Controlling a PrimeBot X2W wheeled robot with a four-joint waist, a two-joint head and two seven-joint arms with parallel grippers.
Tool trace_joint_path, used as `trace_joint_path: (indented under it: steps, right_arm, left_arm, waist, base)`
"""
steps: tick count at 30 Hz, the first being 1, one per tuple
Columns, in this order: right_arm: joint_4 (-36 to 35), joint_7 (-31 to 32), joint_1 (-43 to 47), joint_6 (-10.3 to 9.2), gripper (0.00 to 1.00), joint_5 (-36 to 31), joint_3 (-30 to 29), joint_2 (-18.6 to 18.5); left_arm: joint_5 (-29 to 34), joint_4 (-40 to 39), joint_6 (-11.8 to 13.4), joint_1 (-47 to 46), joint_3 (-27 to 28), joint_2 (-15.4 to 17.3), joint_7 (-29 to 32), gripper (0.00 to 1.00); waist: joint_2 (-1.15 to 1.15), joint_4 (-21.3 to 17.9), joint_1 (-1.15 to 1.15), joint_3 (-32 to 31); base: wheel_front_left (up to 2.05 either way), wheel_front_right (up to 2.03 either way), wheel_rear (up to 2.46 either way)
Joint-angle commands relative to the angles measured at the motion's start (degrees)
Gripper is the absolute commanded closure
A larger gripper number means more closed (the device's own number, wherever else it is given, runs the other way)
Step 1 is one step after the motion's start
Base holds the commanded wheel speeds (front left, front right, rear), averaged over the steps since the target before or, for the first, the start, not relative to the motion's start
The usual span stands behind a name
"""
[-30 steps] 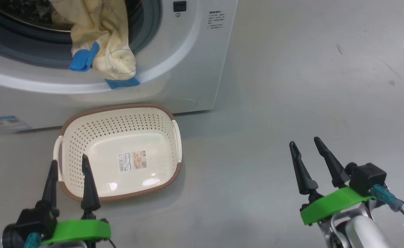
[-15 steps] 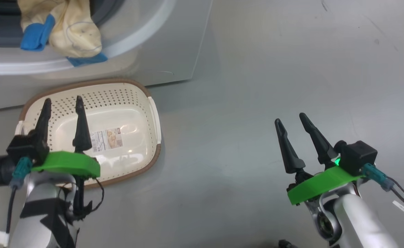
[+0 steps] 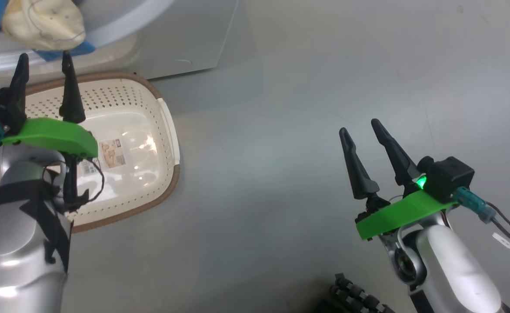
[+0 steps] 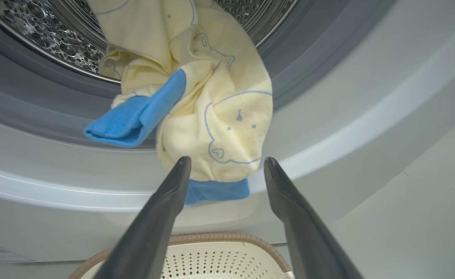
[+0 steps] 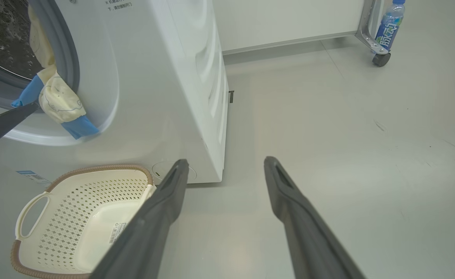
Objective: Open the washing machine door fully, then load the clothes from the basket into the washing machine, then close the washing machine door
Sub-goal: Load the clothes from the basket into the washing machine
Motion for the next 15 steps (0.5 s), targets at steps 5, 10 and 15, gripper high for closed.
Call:
trace_joint_path:
  steps: [5,10,15]
  right_arm:
    - [-1.63,-0.37,-1.38,-0.16,0.00,0.66,1.83,0.12]
    - [-1.70,-0.37,-2.23,-0.16,0.00,0.87,2.57,0.15]
    - [-1.70,-0.37,-2.59,-0.16,0.00,0.91,2.75,0.16]
  left_arm:
    - [-1.72,3.70,-0.03,-6.04,2.68,2.83,-0.91,0.00]
    - [-3.02,7.71,0.12,-10.71,3.61,3.22,-1.54,0.00]
    - [-3.84,10.86,0.04,-14.56,3.75,2.99,-2.50,0.00]
  waist:
    - [0.00,-0.89,-0.01,1.93]
    - [0.00,-1.38,-0.01,2.92]
    - [0.00,-1.76,-0.01,3.62]
  base:
    - [0.00,0.00,0.00]
    - [0.00,0.00,0.00]
    - [0.00,0.00,0.00]
